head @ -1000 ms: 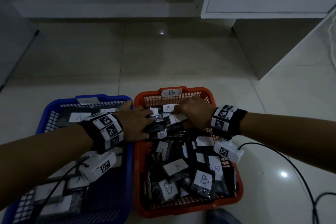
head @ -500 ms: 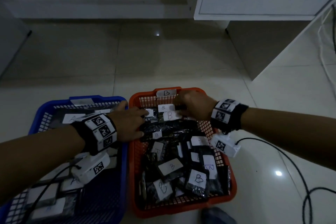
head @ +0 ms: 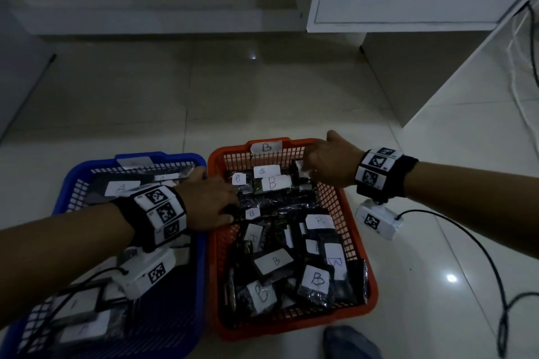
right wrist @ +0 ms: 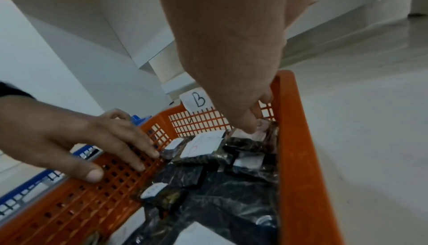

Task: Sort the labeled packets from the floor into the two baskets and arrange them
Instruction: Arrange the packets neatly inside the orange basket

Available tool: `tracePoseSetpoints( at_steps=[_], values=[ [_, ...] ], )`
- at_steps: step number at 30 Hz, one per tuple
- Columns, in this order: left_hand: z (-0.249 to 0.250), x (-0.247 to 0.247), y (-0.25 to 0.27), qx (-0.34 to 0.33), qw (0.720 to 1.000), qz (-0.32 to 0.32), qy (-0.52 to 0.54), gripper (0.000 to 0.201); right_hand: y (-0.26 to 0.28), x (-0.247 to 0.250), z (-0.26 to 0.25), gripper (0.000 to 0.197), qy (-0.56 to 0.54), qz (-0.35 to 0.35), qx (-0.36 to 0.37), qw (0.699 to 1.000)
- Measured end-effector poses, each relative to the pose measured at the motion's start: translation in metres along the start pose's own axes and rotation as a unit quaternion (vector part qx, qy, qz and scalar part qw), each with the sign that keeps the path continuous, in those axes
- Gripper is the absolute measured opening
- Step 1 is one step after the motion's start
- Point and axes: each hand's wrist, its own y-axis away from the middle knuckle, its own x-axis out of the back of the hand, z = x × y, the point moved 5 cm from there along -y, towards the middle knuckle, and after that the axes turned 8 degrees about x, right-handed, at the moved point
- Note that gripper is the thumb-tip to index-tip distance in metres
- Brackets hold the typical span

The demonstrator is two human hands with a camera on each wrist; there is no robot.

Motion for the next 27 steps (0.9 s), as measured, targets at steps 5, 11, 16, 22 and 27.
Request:
tracePoseSetpoints(
  at_steps=[5,11,16,22,27],
  values=[
    [0.005,0.008,0.011,-0.008,0.998,0.027,0.062,0.028,0.013,0.021,-0.013,0.018,-0.111,0.070,0.038,0.991],
    [0.035,-0.002,0.028,-0.056,0.982,-0.077,0.162,0.042,0.036,0.010,-0.092,0.038,-0.396,-0.103,0.155,0.899],
    [0.049,-0.012,0.043,-0.053,0.951,-0.196,0.233,0.055,0.033,-0.008,-0.112,0.044,-0.404,-0.090,0.167,0.895],
    [0.041,-0.013,0.047,-0.062,0.961,-0.182,0.198,0.039,0.026,-0.013,-0.105,0.026,-0.483,-0.058,0.139,0.863],
    [0.037,-0.005,0.047,-0.086,0.959,-0.150,0.222,0.011,0.023,-0.003,-0.076,0.019,-0.589,-0.060,0.110,0.799]
  ],
)
